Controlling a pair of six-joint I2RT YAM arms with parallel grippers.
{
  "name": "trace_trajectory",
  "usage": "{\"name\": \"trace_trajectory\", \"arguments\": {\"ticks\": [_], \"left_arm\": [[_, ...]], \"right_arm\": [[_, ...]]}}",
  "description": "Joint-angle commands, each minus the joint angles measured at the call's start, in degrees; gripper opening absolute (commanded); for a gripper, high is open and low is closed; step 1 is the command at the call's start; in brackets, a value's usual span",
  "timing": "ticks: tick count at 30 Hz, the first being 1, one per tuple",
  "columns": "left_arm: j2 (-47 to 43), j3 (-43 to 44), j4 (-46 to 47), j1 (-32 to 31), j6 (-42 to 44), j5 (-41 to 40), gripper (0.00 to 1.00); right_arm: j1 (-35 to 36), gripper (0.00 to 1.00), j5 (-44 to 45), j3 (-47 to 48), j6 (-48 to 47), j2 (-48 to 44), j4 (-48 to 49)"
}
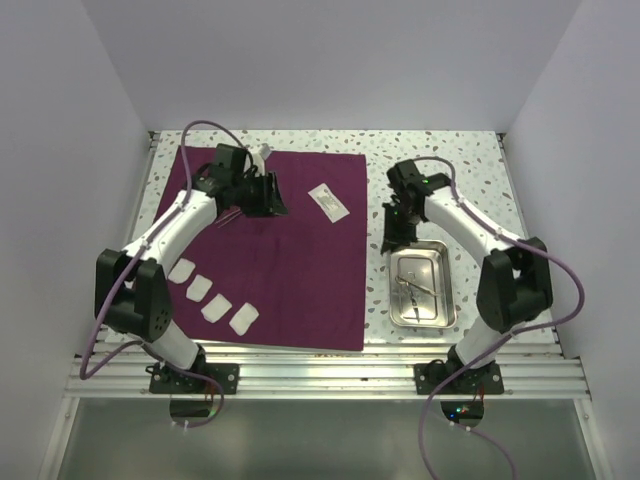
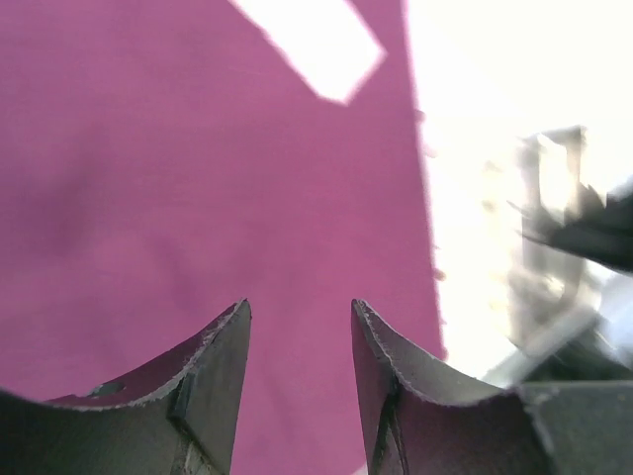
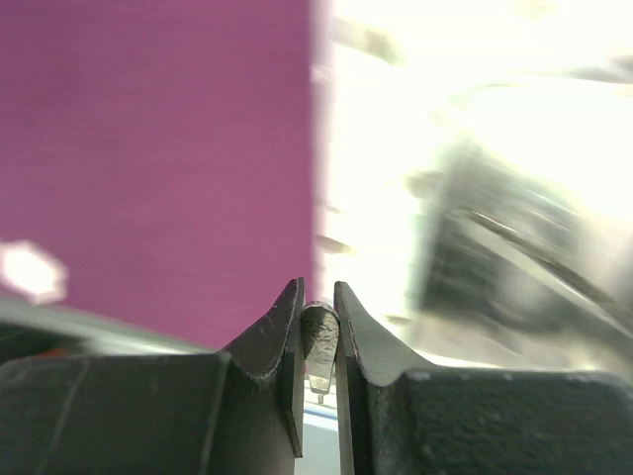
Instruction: Prepare the surgical pack
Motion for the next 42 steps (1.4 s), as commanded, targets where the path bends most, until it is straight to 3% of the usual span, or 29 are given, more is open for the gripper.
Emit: {"name": "trace_trajectory", "arguments": {"ticks": [1,6,8,10,12,16,23,32,42], "left_arm": [[3.0,3.3,-5.5,2.6,5.4,-12.1,0.49],[7.2,2.8,-1.9,4.1,6.1,-20.3,0.51],[9.2,3.9,-1.8,4.1,6.2,-22.7,0.56],[11.7,5.2,-1.2,4.2,6.8,-25.4,0.61],[13.9,5.8,0.0,4.2,8.4,-28.4,0.61],[17.0,6.4,3.6,4.2,13.7,-33.2,0.62],[18.7,7.9,10.7,4.4,26.9,-40.4,0.57],[25.0,14.6,6.2,6.4,36.6,-27.9,0.54],[27.0,13.3,5.7,8.0,38.1,-25.0,0.52]], "right_arm": [[-2.4,0.0,13.2,-4.9,-8.0,-7.5,-9.1],[-3.9,0.01,15.6,-11.0,-10.3,-7.8,-7.3],[-4.0,0.04,15.5,-11.6,-11.1,-7.1,-6.4],[-4.1,0.17,15.0,-11.8,-11.6,-6.3,-6.0],[-4.1,0.38,14.5,-12.2,-12.6,-6.4,-5.0],[-4.1,0.58,12.4,-12.9,-13.6,-8.0,-4.6],[-4.0,0.62,6.8,-15.1,-13.5,-13.0,-3.2],[-4.0,0.63,3.4,-14.2,-14.0,-11.8,-3.0],[-3.9,0.63,2.7,-15.1,-14.1,-11.6,-2.3]]}}
